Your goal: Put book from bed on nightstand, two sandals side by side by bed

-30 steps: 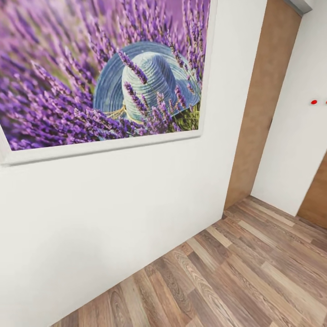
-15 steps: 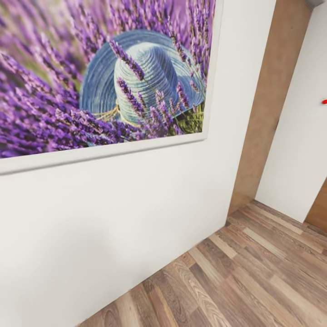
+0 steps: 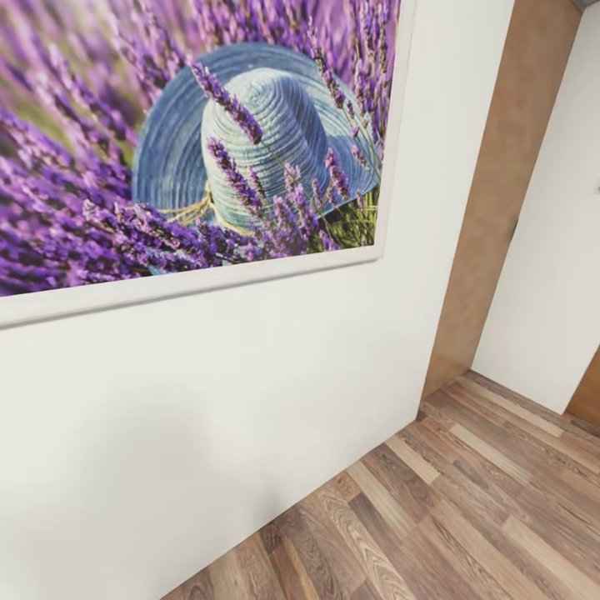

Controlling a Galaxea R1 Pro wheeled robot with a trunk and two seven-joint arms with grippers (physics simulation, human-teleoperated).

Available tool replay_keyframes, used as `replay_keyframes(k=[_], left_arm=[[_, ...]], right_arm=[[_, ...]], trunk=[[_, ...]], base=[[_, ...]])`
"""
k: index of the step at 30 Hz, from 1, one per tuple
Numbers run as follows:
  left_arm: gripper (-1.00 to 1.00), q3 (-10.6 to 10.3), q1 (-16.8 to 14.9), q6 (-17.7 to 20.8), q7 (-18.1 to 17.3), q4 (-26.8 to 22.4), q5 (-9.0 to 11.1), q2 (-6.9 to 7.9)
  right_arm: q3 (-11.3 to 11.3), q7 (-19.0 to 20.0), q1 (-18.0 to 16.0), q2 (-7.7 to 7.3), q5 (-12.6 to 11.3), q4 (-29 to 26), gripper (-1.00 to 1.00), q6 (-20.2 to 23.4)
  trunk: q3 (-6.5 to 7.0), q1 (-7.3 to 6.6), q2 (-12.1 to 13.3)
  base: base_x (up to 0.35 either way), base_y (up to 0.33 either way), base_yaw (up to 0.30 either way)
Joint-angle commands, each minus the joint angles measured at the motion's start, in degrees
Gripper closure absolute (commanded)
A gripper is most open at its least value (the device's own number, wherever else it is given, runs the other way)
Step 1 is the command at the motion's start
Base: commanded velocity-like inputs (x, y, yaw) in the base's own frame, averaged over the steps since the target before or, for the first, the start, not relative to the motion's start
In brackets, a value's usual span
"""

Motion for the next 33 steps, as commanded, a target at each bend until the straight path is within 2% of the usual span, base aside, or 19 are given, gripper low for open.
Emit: replay_keyframes(k=[1,9,33], left_arm=[[-1.0,0.0,0.0,-0.2,0.0,0.0,0.0,-0.02],[-1.0,0.0,0.0,-0.1,0.0,0.0,0.0,-0.12],[-1.0,-0.1,0.0,-0.1,0.0,0.0,-0.2,-0.18]], right_arm=[[0.0,0.0,0.0,-0.01,0.0,0.0,-1.0,0.1],[0.0,0.0,0.0,0.04,0.0,0.0,-1.0,0.1],[0.0,0.0,0.0,0.05,0.0,0.0,-1.0,0.1]], trunk=[[-0.04,0.0,0.0],[-0.1,0.0,0.0],[-0.41,0.0,0.0]], base=[[0.026,0.0,0.0],[0.007,0.0,-0.071],[0.0,0.0,-0.222]])
